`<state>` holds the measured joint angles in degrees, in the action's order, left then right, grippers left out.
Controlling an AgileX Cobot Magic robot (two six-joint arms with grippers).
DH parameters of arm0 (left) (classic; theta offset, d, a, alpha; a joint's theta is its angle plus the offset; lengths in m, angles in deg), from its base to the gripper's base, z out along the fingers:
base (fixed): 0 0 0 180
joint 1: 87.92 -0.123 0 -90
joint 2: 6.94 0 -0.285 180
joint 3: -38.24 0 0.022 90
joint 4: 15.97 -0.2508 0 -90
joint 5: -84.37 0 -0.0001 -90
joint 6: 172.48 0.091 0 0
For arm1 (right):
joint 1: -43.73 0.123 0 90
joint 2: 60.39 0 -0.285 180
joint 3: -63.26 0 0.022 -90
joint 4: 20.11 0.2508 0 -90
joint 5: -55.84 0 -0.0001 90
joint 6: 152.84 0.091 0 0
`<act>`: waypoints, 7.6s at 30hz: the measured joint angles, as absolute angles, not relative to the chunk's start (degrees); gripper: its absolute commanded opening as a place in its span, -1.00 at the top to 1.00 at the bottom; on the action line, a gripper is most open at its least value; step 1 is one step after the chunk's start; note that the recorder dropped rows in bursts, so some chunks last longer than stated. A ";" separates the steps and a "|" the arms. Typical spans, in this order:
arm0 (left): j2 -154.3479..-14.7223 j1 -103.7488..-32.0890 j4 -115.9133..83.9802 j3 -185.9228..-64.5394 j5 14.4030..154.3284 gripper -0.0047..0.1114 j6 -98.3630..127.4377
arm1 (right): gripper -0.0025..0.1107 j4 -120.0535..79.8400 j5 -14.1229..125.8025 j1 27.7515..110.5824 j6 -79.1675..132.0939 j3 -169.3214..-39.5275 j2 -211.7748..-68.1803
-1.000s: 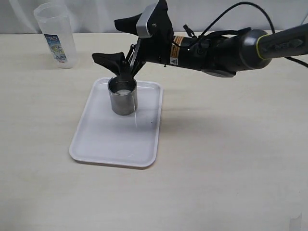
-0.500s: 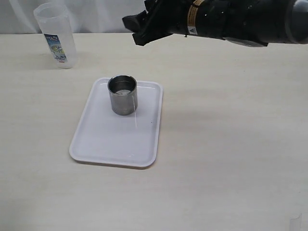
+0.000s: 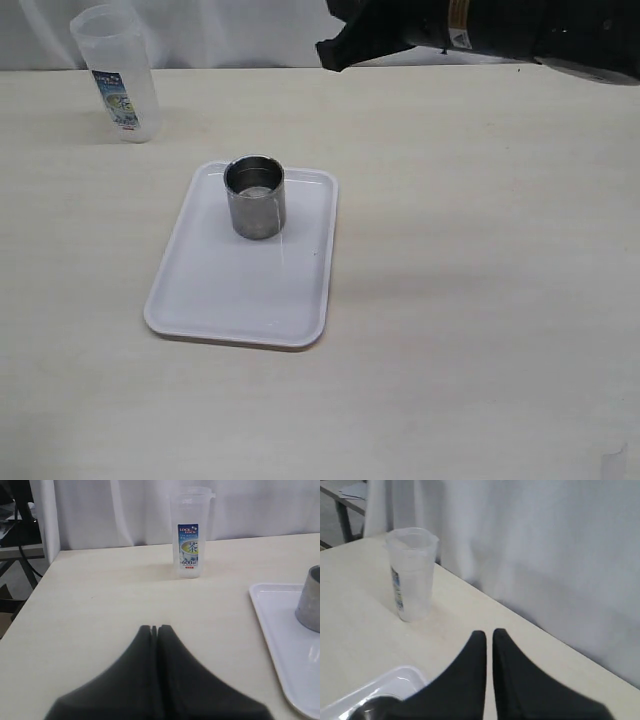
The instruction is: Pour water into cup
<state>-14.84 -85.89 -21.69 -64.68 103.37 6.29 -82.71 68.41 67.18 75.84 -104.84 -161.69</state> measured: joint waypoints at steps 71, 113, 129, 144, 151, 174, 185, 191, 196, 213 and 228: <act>-14.84 -85.89 -21.69 -64.68 103.59 0.92 6.29 | 0.88 -82.11 53.05 67.18 80.39 -70.07 -96.47; -14.84 -85.89 -21.69 -64.68 103.59 0.92 6.29 | 0.88 -42.63 53.75 67.18 34.57 -51.01 -81.85; -14.84 -85.89 -21.69 -64.68 103.59 0.92 6.29 | 0.88 -30.77 58.38 63.75 29.84 -40.35 -70.29; -14.84 -85.89 -21.69 -64.68 103.59 0.92 6.29 | 0.88 -25.81 61.03 54.52 29.72 -39.70 -68.51; -14.84 -85.89 -21.69 -64.68 103.59 0.92 6.29 | 0.88 -25.72 61.14 48.45 29.72 -39.70 -68.51; -14.84 -85.89 -21.69 -64.68 103.59 0.92 6.29 | 0.88 -25.72 44.96 44.57 29.72 -39.70 -68.51; -14.84 -85.89 -21.69 -64.68 103.59 0.92 6.29 | 0.88 -25.57 36.79 44.57 29.72 -39.70 -68.42; -14.84 -85.89 -21.69 -64.68 103.59 0.92 6.29 | 0.88 -25.68 36.66 44.57 29.72 -39.70 -68.42; -14.84 -85.89 -21.69 -64.68 103.59 0.92 6.29 | 0.88 -25.68 36.66 44.57 29.72 -39.70 -68.42; -14.84 -85.89 -21.69 -64.68 103.59 0.92 6.29 | 0.88 -26.30 36.54 44.57 29.72 -39.70 -68.42; -14.84 -85.89 -21.69 -64.68 103.59 0.92 6.29 | 0.88 -26.42 36.46 44.57 29.72 -39.70 -68.42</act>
<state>-14.84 -85.89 -21.69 -64.68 103.59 6.29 -26.42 36.46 44.57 29.72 -39.70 -68.42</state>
